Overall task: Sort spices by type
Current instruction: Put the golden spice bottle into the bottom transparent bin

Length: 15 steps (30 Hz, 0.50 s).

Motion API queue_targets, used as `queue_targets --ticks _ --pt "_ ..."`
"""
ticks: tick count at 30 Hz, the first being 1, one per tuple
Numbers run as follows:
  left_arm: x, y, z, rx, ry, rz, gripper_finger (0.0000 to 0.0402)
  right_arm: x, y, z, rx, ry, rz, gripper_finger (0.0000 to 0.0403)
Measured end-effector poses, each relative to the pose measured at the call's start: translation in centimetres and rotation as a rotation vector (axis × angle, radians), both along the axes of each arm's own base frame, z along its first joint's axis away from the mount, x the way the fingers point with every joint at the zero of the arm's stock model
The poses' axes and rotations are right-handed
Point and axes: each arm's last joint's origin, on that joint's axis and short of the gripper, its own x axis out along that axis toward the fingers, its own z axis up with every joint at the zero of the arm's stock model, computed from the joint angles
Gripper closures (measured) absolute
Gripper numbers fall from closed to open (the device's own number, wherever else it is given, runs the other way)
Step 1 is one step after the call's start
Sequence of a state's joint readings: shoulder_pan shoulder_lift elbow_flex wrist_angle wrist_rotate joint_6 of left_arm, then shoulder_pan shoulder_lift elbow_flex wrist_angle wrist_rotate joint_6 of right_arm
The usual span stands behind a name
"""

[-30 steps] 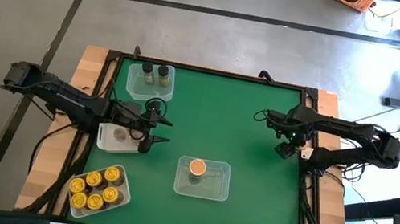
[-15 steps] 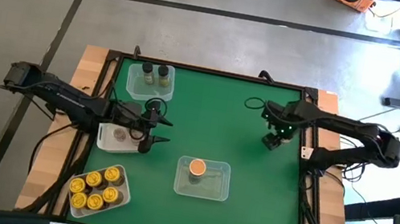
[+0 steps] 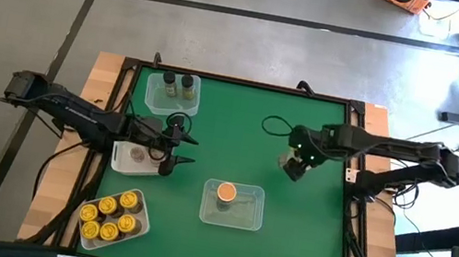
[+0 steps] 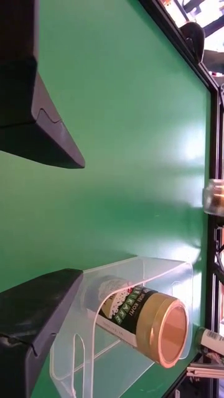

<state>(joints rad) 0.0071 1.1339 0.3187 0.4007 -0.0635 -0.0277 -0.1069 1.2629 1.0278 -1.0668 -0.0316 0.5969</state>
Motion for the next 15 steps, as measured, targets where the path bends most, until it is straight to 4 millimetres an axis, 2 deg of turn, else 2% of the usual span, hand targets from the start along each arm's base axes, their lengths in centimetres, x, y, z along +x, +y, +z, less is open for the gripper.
queue_targets --ticks 7,10,15 --pt "0.0 0.0 0.0 -0.001 0.000 0.000 0.0125 2.2 3.4 3.8 -0.016 -0.158 0.060 0.0120" --pt "0.0 0.0 0.0 0.000 -0.001 0.000 0.0125 3.8 4.9 4.1 -0.038 -0.195 0.098 0.0120" --pt "0.0 0.0 0.0 -0.001 -0.004 0.001 0.0125 5.7 7.4 3.4 -0.033 -0.160 0.138 0.0120"
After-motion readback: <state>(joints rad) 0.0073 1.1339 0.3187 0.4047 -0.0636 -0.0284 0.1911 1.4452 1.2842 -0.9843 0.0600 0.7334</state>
